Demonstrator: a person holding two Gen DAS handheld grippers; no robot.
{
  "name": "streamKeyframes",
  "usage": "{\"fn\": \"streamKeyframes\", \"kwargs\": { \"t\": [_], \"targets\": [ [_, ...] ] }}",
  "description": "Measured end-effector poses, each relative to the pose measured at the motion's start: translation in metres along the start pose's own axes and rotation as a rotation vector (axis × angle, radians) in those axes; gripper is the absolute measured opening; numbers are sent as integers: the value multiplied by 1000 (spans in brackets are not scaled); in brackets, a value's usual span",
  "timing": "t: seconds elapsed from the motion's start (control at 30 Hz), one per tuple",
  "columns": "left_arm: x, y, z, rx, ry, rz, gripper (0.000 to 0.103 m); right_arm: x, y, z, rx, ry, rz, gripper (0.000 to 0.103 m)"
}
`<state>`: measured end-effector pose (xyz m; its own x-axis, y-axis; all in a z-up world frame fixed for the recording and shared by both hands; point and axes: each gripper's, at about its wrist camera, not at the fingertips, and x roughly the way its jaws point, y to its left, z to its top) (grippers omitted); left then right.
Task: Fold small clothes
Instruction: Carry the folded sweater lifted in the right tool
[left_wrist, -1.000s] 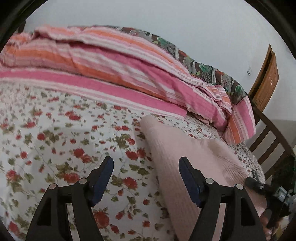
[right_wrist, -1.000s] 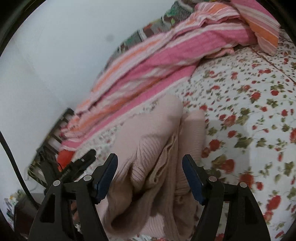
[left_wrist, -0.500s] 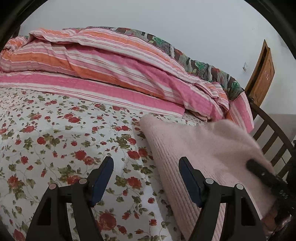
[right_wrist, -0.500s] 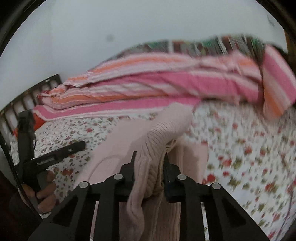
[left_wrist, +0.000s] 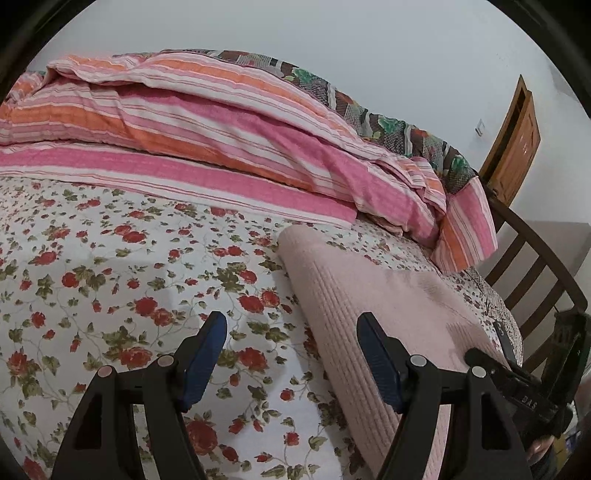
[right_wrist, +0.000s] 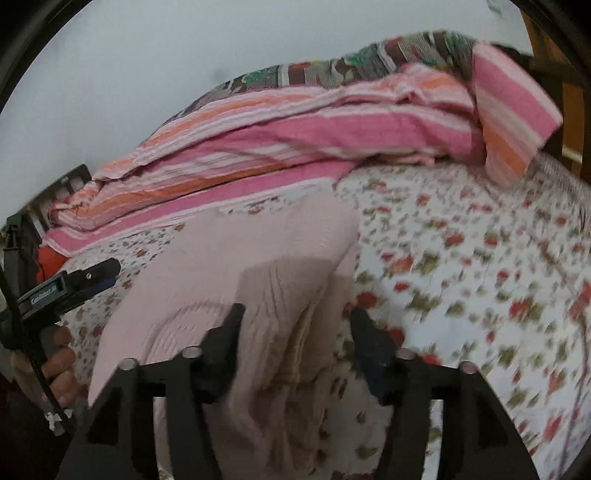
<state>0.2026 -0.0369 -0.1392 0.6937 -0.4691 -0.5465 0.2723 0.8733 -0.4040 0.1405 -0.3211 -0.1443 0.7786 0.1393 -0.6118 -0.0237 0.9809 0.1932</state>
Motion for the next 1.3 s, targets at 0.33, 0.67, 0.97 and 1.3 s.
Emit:
{"fn": "streamKeyframes", "kwargs": {
  "t": [0.33, 0.67, 0.97, 1.3],
  "targets": [
    [-6, 14, 6, -30, -28, 8, 71, 58, -38, 1, 210, 180, 231, 98],
    [-18, 36, 10, -111, -50, -14, 71, 66, -31, 2, 209, 232, 340, 65],
    [-31, 47, 13, -141, -79, -23, 71, 25, -11, 27, 233, 117, 336, 38],
    [-47, 55, 15, -105, -145, 119, 71, -22, 55, 90, 68, -37, 107, 37]
  ]
}}
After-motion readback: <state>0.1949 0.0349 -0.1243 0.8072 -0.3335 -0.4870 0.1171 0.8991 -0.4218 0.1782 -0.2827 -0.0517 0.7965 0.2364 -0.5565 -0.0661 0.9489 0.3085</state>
